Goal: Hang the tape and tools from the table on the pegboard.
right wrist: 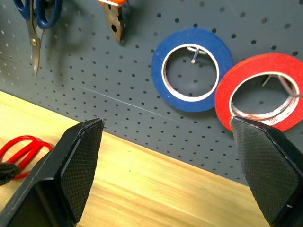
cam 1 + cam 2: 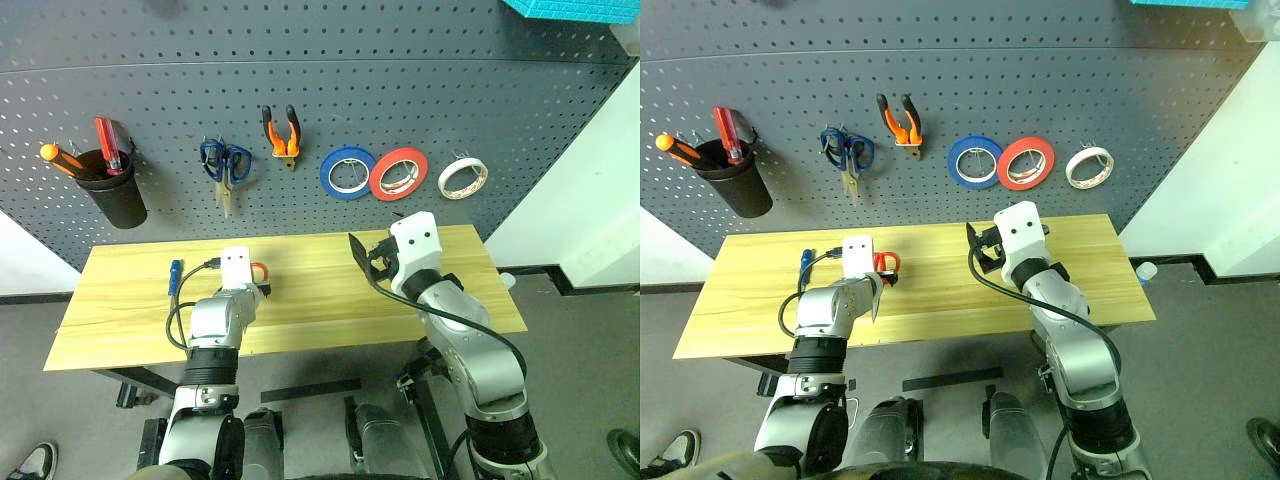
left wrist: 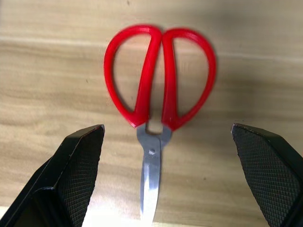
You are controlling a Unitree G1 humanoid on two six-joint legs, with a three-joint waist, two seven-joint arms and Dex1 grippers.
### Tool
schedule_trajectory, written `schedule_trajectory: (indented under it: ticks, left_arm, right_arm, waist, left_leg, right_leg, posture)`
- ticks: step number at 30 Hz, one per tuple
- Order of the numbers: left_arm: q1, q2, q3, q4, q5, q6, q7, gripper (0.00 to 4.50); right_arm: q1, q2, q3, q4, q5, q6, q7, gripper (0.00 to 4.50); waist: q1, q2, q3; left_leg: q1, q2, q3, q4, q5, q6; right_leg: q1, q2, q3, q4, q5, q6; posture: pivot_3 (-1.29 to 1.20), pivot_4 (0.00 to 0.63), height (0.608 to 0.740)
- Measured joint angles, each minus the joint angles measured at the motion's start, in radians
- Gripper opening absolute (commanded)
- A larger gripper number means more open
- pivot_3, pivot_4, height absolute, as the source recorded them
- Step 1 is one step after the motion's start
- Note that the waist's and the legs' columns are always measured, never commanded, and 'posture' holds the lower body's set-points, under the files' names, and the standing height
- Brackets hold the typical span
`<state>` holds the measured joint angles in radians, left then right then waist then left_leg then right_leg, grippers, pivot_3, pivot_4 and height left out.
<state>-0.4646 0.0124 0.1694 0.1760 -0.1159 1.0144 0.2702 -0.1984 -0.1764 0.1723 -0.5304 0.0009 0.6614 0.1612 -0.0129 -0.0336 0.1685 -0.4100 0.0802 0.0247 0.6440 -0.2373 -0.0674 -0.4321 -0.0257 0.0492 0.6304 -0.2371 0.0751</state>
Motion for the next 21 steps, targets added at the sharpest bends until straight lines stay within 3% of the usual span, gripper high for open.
schedule_trajectory:
  ticks: [12,21]
  left_arm:
    - [0.031,0.024,0.004,0.046,0.024,0.018,-0.037,4.5]
    - [-0.012,0.027,0.002,0.136,0.04,-0.063,-0.072,4.5]
  right_arm:
    - [0.045,-0.002,0.001,-0.068,-0.007,0.057,-0.018,4.48]
    - [0.074,-0.009,-0.005,-0.126,-0.008,0.119,-0.021,4.48]
  waist:
    - [-0.002,-0.001,0.038]
    - [-0.002,0.003,0.042]
  left_leg:
    - [-0.005,0.0,0.0,0.0,0.0,0.001]
    - [-0.008,0.0,0.0,0.001,-0.001,0.001]
  right_leg:
    - [-0.005,-0.001,0.0,0.0,0.0,0.0]
    - [-0.008,-0.001,0.0,0.0,0.0,0.0]
  posture:
    - [-0.02,0.246,0.721]
    - [-0.04,0.256,0.721]
